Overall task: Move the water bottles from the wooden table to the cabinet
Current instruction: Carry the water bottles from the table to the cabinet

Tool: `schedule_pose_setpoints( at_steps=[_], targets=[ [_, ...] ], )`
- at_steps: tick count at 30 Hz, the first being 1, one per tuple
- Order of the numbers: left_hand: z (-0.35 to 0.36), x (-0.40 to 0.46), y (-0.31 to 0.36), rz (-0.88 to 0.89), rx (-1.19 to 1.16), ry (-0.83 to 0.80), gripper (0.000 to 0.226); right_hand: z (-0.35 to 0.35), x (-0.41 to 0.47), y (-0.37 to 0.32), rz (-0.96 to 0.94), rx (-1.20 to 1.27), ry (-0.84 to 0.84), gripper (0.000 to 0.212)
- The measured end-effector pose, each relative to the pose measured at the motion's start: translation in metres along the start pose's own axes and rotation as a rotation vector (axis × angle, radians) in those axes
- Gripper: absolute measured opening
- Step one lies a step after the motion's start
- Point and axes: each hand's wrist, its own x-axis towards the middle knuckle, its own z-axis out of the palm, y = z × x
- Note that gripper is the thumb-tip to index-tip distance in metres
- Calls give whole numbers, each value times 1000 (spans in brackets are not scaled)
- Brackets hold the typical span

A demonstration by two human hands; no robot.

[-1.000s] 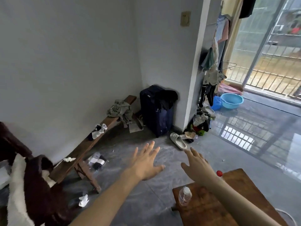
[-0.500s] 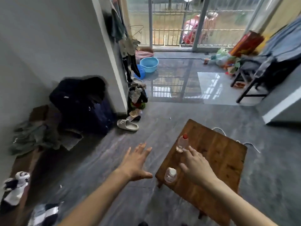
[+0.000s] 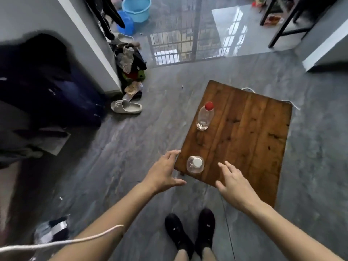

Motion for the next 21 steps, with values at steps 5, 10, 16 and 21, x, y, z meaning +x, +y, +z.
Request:
schedule_pose_setpoints(
  at_steps=[5,10,16,21],
  targets=[
    [53,45,-14,51,-211,28,104,52,43,19,20,136,-36,67],
    [83,68,-21,160,-361,97,87,90,89,31,13,229,-33,66],
    [76,81,3,201,-497,293,65,107,112,39,64,514,-23,52],
    [18,73,47,301,-588,399,71,73,105,22,370,1492,-190,33]
  ],
)
